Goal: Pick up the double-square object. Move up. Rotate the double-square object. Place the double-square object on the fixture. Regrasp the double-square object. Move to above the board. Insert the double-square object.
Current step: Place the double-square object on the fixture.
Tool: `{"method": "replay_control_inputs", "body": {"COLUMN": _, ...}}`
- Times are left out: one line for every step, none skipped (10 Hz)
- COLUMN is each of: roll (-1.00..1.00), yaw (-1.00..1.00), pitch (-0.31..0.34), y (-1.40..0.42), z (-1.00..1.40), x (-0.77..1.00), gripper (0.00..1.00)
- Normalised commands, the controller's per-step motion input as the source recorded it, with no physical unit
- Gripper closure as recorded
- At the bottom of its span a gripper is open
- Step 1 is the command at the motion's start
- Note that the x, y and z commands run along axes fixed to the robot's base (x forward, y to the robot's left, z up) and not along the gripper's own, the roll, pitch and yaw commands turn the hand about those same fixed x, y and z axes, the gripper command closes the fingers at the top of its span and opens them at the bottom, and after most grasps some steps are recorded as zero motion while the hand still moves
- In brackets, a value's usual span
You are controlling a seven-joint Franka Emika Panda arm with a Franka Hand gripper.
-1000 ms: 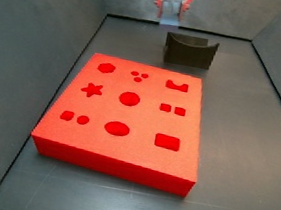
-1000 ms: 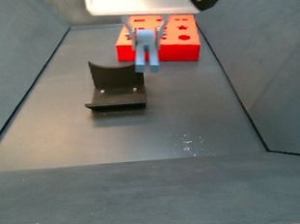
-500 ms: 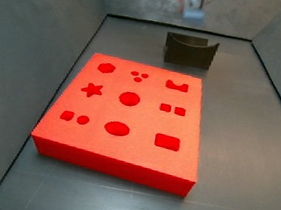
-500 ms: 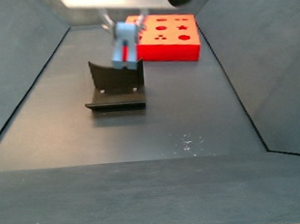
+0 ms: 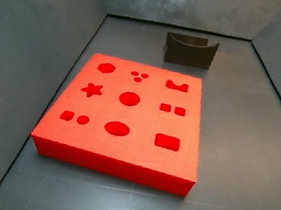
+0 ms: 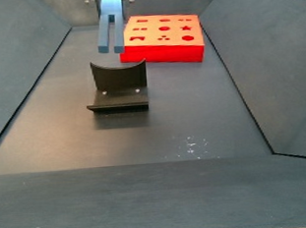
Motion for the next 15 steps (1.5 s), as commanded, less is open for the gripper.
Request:
{"method": "replay_control_inputs", "body": {"roll": -1.0, "yaw": -0.06, "pitch": 0.101, "y": 0.04, "z": 0.01, "x": 0.06, "gripper": 1.0}}
{"method": "replay_control_inputs", "body": {"roll": -1.0, "yaw": -0.08, "pitch": 0.128, "y": 0.04, "z": 0.0, "x": 0.08, "gripper": 1.0}}
{"method": "replay_control_inputs", "body": {"roll": -1.0, "yaw": -0.09, "pitch": 0.142, "y": 0.05, "z": -0.01, "x": 0.09, "gripper": 1.0}}
{"method": "replay_control_inputs", "body": {"roll": -0.73, "yaw": -0.11, "pitch": 0.13, "y": 0.05, "z": -0.02, "x": 0.1, "gripper": 1.0}}
{"method": "replay_control_inputs", "body": {"roll": -0.62, "yaw": -0.11, "pitch": 0.119, "y": 0.05, "z": -0.02, "x": 0.1, "gripper": 1.0}}
{"method": "replay_control_inputs", "body": {"roll": -0.4, "yaw": -0.12, "pitch": 0.096, "y": 0.05, "z": -0.02, "x": 0.09, "gripper": 1.0}}
{"method": "replay_control_inputs", "body": {"roll": -0.26, "yaw": -0.12, "pitch": 0.079, "y": 0.04, "z": -0.01, "x": 0.08, "gripper": 1.0}}
{"method": "replay_control_inputs", "body": {"roll": -1.0, "yaw": -0.07, "pitch": 0.167, "y": 0.13, "z": -1.0, "x": 0.13, "gripper": 1.0}}
{"method": "replay_control_inputs", "body": {"roll": -1.0, "yaw": -0.08, "pitch": 0.152, "y": 0.14, "z": -1.0, "x": 0.14, "gripper": 1.0}}
{"method": "replay_control_inputs", "body": {"roll": -0.98, "yaw": -0.12, "pitch": 0.191, "y": 0.14, "z": -1.0, "x": 0.15, "gripper": 1.0}}
{"method": "replay_control_inputs", "body": {"roll": -0.88, "yaw": -0.13, "pitch": 0.187, "y": 0.14, "z": -1.0, "x": 0.16, "gripper": 1.0}}
{"method": "replay_control_inputs", "body": {"roll": -0.61, "yaw": -0.17, "pitch": 0.145, "y": 0.14, "z": -1.0, "x": 0.18, "gripper": 1.0}}
{"method": "replay_control_inputs", "body": {"roll": -0.5, "yaw": -0.18, "pitch": 0.129, "y": 0.14, "z": -1.0, "x": 0.18, "gripper": 1.0}}
{"method": "replay_control_inputs", "body": {"roll": -0.3, "yaw": -0.18, "pitch": 0.097, "y": 0.14, "z": -1.0, "x": 0.19, "gripper": 1.0}}
{"method": "replay_control_inputs", "body": {"roll": -0.2, "yaw": -0.18, "pitch": 0.054, "y": 0.14, "z": -1.0, "x": 0.2, "gripper": 1.0}}
